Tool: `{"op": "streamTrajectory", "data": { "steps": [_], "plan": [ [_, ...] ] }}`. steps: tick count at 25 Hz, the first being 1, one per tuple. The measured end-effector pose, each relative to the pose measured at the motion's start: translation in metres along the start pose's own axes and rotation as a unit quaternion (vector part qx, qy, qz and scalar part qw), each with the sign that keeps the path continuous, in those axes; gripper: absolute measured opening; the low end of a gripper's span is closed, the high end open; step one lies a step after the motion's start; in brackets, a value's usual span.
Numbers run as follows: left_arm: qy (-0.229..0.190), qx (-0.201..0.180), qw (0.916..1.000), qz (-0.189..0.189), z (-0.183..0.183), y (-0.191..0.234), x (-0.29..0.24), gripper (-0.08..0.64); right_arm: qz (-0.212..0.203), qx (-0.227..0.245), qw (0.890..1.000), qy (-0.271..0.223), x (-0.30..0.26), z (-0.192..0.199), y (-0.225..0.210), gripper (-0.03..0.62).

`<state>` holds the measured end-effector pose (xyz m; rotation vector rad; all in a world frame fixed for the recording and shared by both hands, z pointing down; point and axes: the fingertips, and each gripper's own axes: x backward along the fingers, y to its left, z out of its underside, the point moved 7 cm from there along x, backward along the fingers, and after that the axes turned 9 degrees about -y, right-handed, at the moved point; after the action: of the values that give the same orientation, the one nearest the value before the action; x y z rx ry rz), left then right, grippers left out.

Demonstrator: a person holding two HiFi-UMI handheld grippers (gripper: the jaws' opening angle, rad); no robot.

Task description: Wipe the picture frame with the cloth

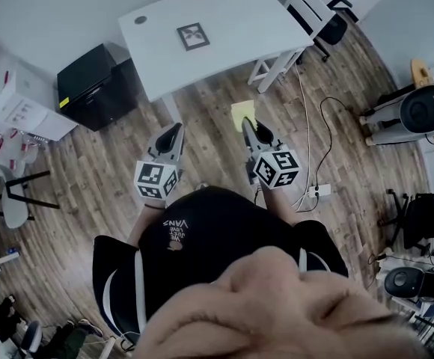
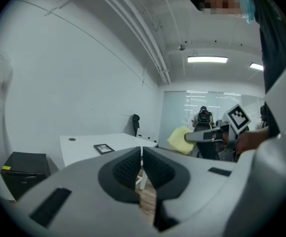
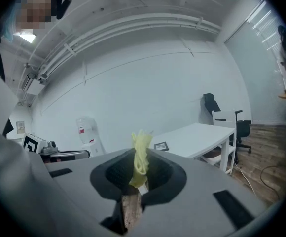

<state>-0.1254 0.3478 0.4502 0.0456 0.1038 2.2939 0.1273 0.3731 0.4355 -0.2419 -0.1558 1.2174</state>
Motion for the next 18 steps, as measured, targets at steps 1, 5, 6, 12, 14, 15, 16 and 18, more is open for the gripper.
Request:
{"op": "streamTrajectory", "data": {
  "steps": [1, 5, 6, 12, 14, 15, 16, 18],
  "plan": [
    [0.001, -0.003, 1.0000, 0.008, -0.001, 0.003, -0.001, 0.020, 0.003, -0.001, 1.000, 0.000, -0.003, 0.000, 0.001, 0.051],
    [0.005, -0.009, 0.9997, 0.022, -0.002, 0.025, -0.005, 0.021, 0.012, -0.007, 1.000, 0.005, -0.022, 0.001, 0.005, 0.051],
    [0.007, -0.005, 0.9998, 0.021, -0.002, 0.029, -0.008, 0.021, 0.013, -0.007, 1.000, 0.008, -0.025, 0.000, 0.004, 0.051],
    [0.008, 0.004, 0.9999, 0.012, -0.002, 0.037, -0.029, 0.021, 0.007, -0.007, 1.000, 0.016, -0.046, -0.006, -0.014, 0.051],
    [0.008, 0.006, 0.9999, 0.005, -0.003, 0.040, -0.039, 0.020, -0.002, -0.008, 1.000, 0.016, -0.058, -0.007, -0.022, 0.051],
    [0.008, 0.006, 0.9999, 0.002, -0.003, 0.040, -0.045, 0.020, -0.005, -0.009, 1.000, 0.017, -0.062, -0.009, -0.027, 0.051],
    [0.009, 0.008, 0.9999, -0.001, -0.003, 0.041, -0.051, 0.020, -0.007, -0.009, 1.000, 0.019, -0.066, -0.011, -0.032, 0.051],
    [0.010, 0.011, 0.9999, -0.008, -0.004, 0.042, -0.067, 0.020, -0.013, -0.009, 1.000, 0.023, -0.076, -0.015, -0.044, 0.051]
  ]
}}
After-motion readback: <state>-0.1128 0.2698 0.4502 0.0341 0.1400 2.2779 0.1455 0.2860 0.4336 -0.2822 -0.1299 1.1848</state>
